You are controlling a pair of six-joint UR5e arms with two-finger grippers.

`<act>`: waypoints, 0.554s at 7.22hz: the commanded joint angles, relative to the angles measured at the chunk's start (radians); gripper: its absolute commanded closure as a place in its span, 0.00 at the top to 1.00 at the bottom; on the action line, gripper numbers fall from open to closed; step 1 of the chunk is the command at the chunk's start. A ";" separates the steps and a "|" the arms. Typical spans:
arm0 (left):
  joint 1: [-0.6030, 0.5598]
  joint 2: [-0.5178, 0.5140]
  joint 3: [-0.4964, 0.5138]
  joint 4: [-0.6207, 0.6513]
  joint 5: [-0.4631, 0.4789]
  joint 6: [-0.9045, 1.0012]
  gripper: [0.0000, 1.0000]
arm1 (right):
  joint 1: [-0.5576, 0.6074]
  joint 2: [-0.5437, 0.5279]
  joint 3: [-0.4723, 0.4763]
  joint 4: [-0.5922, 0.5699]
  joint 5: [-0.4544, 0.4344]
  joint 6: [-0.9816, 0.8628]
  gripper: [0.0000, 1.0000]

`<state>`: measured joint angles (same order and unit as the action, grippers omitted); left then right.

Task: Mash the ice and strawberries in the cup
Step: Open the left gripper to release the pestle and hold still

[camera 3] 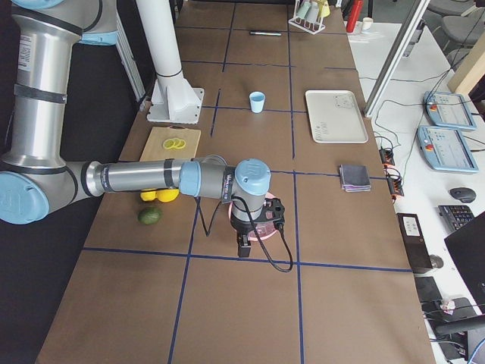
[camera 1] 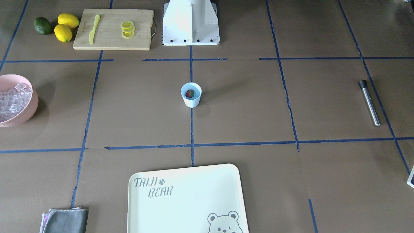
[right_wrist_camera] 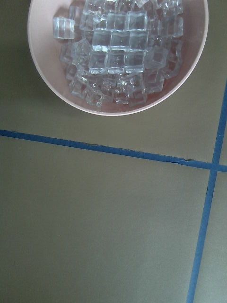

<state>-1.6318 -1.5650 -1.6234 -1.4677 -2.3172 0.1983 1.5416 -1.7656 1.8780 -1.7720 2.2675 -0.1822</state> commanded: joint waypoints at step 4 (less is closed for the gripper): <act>0.001 0.025 -0.015 -0.003 0.002 0.004 1.00 | 0.000 0.000 -0.002 -0.001 0.001 0.003 1.00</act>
<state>-1.6314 -1.5419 -1.6426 -1.4711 -2.3122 0.2009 1.5416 -1.7656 1.8762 -1.7732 2.2688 -0.1800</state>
